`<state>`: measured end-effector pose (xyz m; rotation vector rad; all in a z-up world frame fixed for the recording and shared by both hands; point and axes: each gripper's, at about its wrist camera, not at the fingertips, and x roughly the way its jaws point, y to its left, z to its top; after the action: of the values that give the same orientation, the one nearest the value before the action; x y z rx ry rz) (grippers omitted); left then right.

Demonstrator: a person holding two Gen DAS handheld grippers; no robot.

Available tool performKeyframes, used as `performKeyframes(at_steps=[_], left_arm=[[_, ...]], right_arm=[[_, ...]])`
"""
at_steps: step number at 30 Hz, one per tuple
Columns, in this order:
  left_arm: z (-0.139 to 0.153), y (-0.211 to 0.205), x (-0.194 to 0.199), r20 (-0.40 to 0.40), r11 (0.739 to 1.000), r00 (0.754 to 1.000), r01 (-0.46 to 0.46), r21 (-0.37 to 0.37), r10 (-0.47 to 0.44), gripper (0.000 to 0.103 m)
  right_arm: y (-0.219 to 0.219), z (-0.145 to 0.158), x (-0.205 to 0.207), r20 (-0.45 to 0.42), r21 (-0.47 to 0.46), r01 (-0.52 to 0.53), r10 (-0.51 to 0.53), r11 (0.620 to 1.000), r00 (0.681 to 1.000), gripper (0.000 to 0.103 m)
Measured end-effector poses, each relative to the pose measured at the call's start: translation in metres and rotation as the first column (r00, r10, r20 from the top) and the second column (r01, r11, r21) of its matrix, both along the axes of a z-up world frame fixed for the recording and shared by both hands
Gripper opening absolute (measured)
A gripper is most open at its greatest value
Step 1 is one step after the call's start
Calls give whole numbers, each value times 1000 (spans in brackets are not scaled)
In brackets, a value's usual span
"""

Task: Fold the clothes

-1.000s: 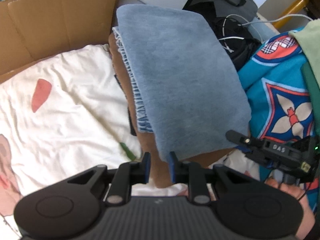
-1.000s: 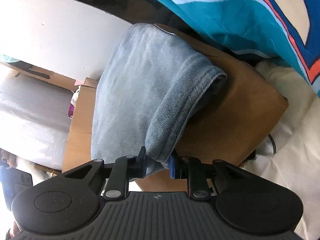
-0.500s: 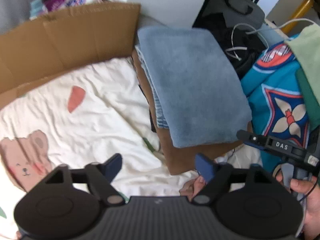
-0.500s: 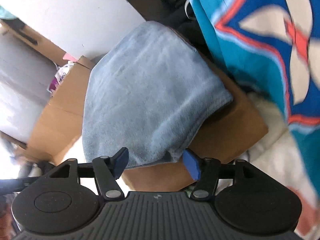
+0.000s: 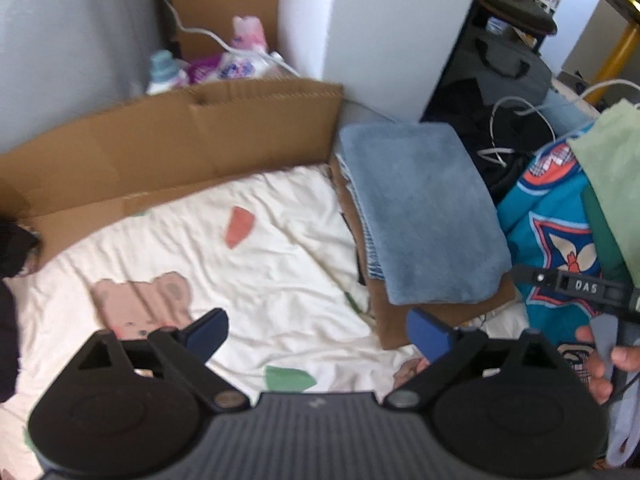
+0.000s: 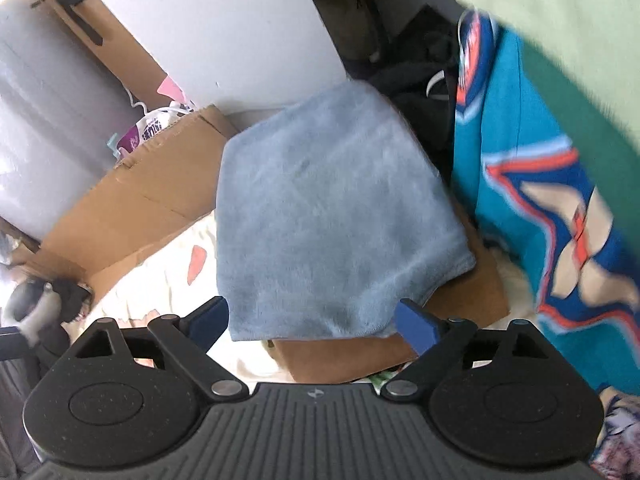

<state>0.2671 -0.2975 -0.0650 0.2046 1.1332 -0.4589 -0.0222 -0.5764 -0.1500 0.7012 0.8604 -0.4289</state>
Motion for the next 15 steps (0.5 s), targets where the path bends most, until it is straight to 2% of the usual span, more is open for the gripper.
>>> performKeyframes(at_steps=[2,6,10,15], left_arm=[[19,13,1,14,1000,1000,-23,-4,23,99],[54,39,1,29,999,998,-52,0,52,99],[87,65,-1,60,996,995,-78,39,76,99],[131,105,-11,97,989,985,-147,12,145,99]], right_arm=[[2,21,5,-16,-18,-14,13,1000,1000,94],[8,60,13,-43,17,-20,20,1000,999,94],[19,92,21,-86,34,-71,74,997,994,94],[32,139,13,-56,12,-57,57,998,997,94]])
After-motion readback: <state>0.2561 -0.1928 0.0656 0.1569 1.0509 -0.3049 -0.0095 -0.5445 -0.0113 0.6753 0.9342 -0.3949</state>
